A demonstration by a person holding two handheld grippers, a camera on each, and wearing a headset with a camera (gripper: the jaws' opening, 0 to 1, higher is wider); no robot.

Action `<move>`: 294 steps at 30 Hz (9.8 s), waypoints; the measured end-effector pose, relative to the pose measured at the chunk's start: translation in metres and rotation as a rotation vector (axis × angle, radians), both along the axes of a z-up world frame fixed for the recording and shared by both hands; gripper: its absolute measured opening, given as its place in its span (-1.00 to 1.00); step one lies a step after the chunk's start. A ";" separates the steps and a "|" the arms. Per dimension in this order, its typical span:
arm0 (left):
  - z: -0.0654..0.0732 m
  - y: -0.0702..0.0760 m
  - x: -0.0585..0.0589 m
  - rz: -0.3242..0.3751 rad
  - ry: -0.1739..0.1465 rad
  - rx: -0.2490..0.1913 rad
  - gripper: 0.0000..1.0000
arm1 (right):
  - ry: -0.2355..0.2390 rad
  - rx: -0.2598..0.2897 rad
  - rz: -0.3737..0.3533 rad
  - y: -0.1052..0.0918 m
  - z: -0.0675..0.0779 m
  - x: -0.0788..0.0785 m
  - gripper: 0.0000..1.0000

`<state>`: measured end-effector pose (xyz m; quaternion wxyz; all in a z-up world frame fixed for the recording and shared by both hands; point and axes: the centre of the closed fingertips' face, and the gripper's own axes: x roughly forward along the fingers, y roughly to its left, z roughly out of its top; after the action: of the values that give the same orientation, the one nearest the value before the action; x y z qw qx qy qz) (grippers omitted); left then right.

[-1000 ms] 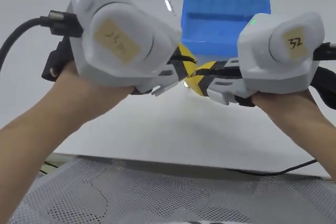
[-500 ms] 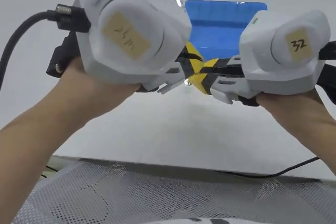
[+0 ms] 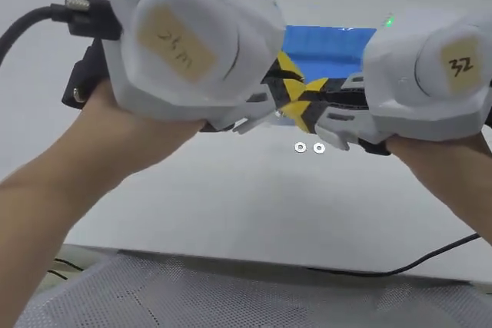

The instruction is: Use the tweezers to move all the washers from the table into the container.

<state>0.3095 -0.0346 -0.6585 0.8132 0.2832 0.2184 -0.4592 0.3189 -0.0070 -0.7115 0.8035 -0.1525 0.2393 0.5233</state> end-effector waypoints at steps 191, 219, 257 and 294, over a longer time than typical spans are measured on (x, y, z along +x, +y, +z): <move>-0.059 -0.012 -0.009 0.071 0.161 -0.049 -1.00 | 0.125 -0.123 0.126 -0.015 -0.091 -0.011 -0.85; -0.002 -0.012 0.016 0.020 -0.011 -0.028 -1.00 | -0.018 -0.062 0.095 -0.008 -0.030 0.028 -0.86; -0.046 0.006 0.092 0.126 0.041 -0.041 -1.00 | 0.061 -0.039 0.023 0.006 -0.074 0.093 -0.86; -0.012 -0.006 0.055 0.057 -0.021 0.047 -1.00 | -0.018 0.031 0.024 -0.004 -0.010 0.059 -0.82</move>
<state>0.3646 -0.0411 -0.6704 0.8212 0.3008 0.2285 -0.4277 0.3783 -0.0111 -0.7218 0.8015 -0.1475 0.2220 0.5353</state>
